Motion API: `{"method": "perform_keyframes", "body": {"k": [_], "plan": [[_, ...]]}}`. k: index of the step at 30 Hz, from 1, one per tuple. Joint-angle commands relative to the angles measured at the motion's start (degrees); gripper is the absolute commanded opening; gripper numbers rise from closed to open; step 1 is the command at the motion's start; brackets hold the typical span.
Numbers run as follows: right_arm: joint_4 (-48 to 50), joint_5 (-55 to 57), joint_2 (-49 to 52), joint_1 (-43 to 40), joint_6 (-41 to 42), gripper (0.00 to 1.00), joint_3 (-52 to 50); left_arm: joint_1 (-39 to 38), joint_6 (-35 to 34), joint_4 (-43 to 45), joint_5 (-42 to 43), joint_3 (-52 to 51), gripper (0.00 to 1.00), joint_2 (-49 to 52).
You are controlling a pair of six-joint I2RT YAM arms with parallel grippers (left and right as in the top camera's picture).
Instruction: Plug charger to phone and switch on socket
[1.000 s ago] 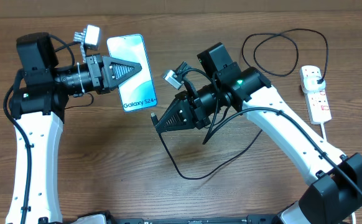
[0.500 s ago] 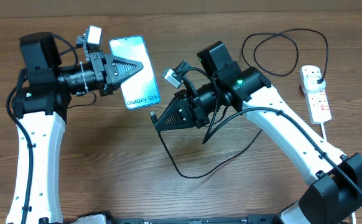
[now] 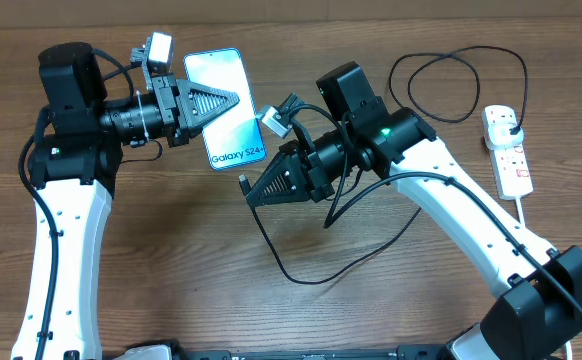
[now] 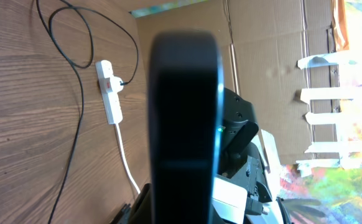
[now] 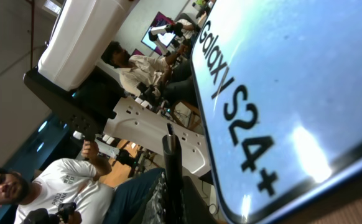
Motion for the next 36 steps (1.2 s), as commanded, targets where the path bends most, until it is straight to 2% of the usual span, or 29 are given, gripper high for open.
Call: {"method": "perform_keyframes", "body": {"k": [1,5,10,17,23,36], "plan": [[0.4,1.2,-1.2,0.1,2.1,0.04,0.6,-0.2,2.2,0.4,3.3,0.8,0.04,-1.5],[1.2,6.2,-1.2,0.1,6.5,0.04,0.6,-0.2,2.3,0.4,3.8,0.8,0.04,-1.5],[4.2,6.1,-1.2,0.1,9.4,0.04,0.6,-0.2,2.8,0.4,3.9,0.8,0.04,-1.5],[4.7,6.1,-1.2,0.2,9.4,0.04,0.6,-0.1,6.8,0.6,3.9,0.8,0.04,-1.5],[3.1,6.1,-1.2,0.2,9.3,0.04,0.6,0.1,6.7,4.9,3.4,0.8,0.04,-1.5],[3.3,6.2,-1.2,0.2,8.9,0.04,0.6,0.1,6.6,3.9,3.9,0.8,0.04,-1.4]]}}
